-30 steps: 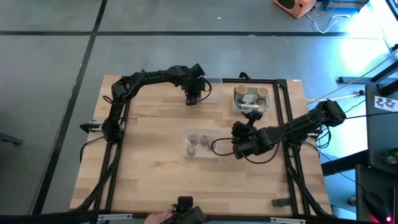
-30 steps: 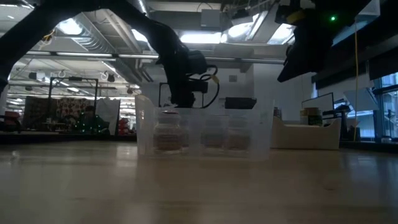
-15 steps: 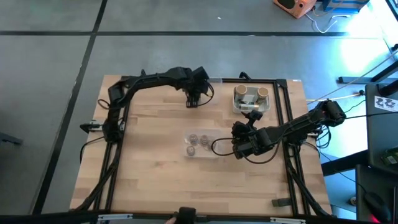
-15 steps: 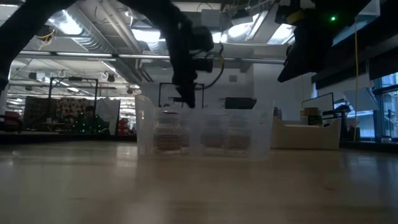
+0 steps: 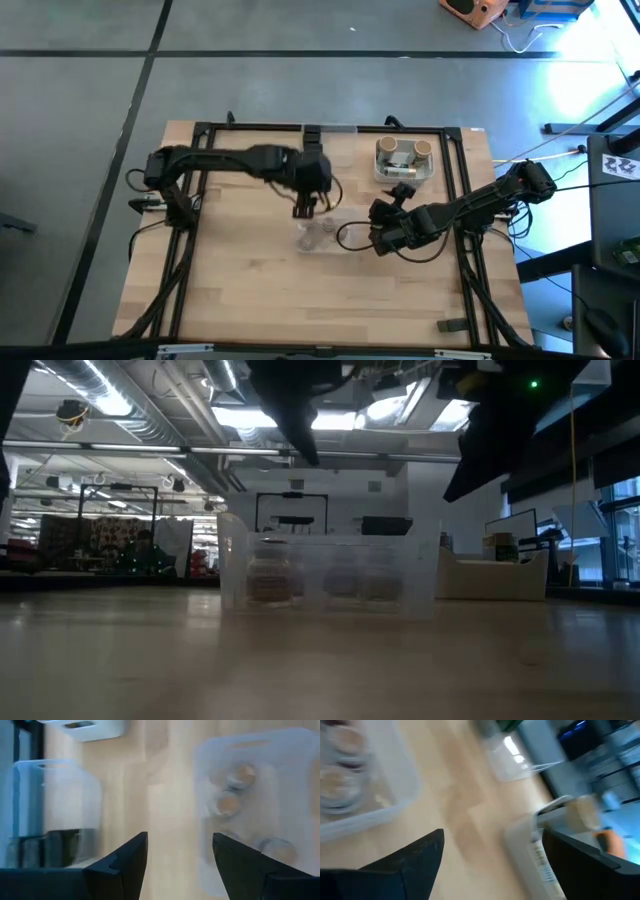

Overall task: Sort spices by type
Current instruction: Put the black seasoning bottle into the top transparent bin

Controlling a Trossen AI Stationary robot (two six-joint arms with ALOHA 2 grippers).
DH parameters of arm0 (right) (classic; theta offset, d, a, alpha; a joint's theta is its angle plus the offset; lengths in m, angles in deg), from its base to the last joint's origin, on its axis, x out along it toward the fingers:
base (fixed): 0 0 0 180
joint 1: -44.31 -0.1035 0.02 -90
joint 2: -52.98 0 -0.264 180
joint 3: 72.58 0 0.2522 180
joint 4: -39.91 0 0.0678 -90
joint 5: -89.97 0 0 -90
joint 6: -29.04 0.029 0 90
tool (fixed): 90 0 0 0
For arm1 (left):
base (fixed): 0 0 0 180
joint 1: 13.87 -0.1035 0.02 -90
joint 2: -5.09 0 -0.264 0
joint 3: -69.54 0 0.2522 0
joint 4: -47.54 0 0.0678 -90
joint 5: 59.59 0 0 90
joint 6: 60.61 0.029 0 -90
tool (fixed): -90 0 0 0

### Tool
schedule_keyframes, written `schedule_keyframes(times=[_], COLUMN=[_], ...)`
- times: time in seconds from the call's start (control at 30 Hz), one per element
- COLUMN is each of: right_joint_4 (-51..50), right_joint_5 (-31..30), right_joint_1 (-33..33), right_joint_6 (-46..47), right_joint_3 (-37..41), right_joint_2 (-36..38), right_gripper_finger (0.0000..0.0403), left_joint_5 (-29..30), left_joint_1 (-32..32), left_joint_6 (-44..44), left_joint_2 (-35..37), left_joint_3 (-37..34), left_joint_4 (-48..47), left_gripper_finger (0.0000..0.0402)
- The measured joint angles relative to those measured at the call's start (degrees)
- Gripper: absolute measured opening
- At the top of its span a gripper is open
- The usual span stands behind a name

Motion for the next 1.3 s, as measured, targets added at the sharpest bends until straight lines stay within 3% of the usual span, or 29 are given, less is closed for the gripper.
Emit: schedule_keyframes(times=[0.3, 0.47, 0.63, 0.77, 1.0, 1.3], right_joint_4=[10.4, 13.5, 18.9, 18.8, 11.2, -4.0], right_joint_5=[12.4, 14.3, 21.1, 26.6, 27.7, 35.7], right_joint_1=[0.0, 0.0, -0.2, -4.0, -15.9, -28.2], right_joint_6=[-1.7, -2.5, -6.7, -9.8, -8.4, 7.1], right_joint_3=[0.0, 0.0, -0.1, -1.2, -6.7, -15.4], right_joint_2=[0.0, -0.2, -0.2, -0.2, -0.2, -0.2], right_gripper_finger=[0.0335, 0.0335, 0.0335, 0.0335, 0.0335, 0.0335], left_joint_5=[3.4, 6.0, 10.2, 12.3, 13.1, 13.2], left_joint_1=[11.5, 18.1, 24.3, 28.6, 33.5, 34.7], left_joint_6=[-11.5, -20.3, -28.6, -32.6, -33.3, -36.1], left_joint_2=[0.2, 0.2, 0.1, 0.1, 0.1, 0.1], left_joint_3=[-11.3, -16.9, -19.1, -19.2, -19.2, -19.2], left_joint_4=[6.1, 12.8, 16.6, 19.6, 27.3, 33.4], left_gripper_finger=[0.0205, 0.0205, 0.0205, 0.0205, 0.0205, 0.0205])
